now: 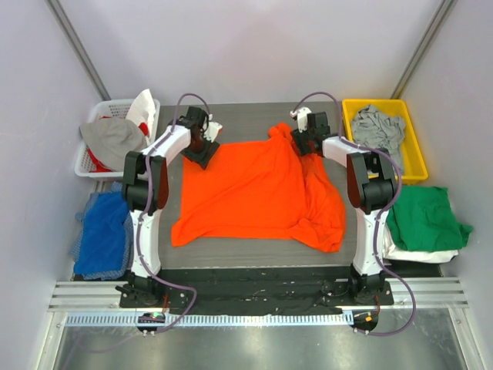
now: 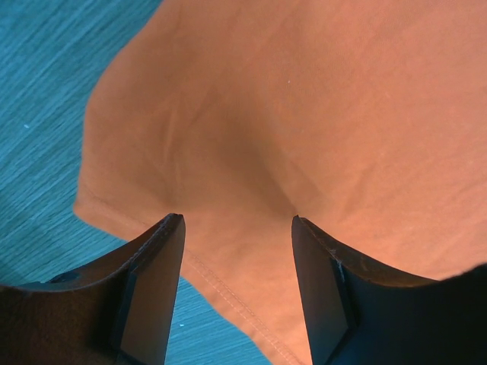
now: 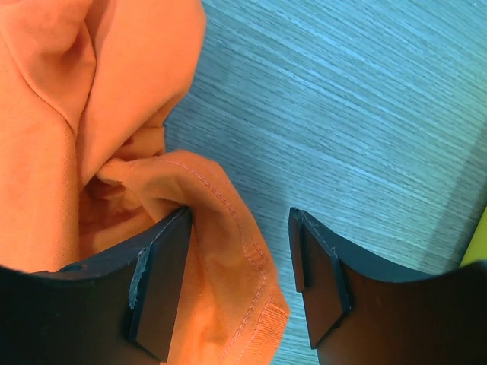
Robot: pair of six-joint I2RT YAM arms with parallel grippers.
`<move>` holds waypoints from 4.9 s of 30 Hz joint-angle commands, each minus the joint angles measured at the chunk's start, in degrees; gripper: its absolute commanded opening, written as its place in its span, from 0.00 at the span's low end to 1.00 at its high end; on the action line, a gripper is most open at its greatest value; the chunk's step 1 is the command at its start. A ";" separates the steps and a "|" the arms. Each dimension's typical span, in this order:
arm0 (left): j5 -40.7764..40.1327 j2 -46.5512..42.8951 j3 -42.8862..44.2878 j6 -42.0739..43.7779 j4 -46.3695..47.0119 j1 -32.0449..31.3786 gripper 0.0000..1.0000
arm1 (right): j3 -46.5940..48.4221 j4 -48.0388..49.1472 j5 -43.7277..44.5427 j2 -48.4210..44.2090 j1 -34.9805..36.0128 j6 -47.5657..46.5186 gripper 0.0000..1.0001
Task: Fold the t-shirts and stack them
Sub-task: Flatten the tshirt out
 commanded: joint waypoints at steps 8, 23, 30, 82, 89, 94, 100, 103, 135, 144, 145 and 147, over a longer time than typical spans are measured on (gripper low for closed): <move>-5.62 0.64 0.41 3.77 1.73 -0.19 0.61 | 0.58 0.27 6.09 -0.03 -2.41 -4.31 0.63; -9.41 -1.38 -3.72 5.62 3.32 -0.11 0.59 | -6.80 -0.34 7.50 -5.31 -6.81 -6.78 0.62; -8.71 -3.22 -6.88 5.44 3.23 -0.02 0.58 | -8.04 -1.92 6.89 -7.07 -6.81 -6.07 0.63; -10.11 -6.74 1.11 5.79 -1.17 1.65 0.56 | 15.52 -5.62 11.36 10.33 -5.84 -7.04 0.63; -9.23 -9.73 -3.98 5.44 -0.82 1.65 0.56 | 13.94 -5.53 10.93 9.02 -5.84 -6.60 0.63; -9.76 -8.33 -6.45 6.05 1.12 1.74 0.56 | 12.88 -5.44 10.75 8.05 -5.84 -6.69 0.63; -11.07 -4.46 -5.48 6.58 3.84 1.65 0.56 | 10.95 -5.27 10.14 6.56 -5.84 -6.77 0.63; -12.04 -1.56 -2.86 7.11 4.19 1.65 0.56 | 9.37 -4.57 9.87 5.51 -5.75 -6.86 0.63; -22.50 18.04 20.79 14.14 7.71 3.32 0.57 | 20.08 -5.70 14.09 12.52 -5.84 -9.41 0.63; -24.52 19.53 22.81 13.70 10.08 3.32 0.58 | 25.98 -7.81 14.97 15.87 -5.84 -9.24 0.63; -24.70 19.71 23.17 13.70 10.34 3.23 0.58 | 25.89 -7.90 14.97 15.87 -5.75 -9.32 0.63; -25.58 20.50 24.48 13.79 10.78 3.32 0.58 | 25.54 -7.82 14.88 15.70 -5.84 -9.15 0.63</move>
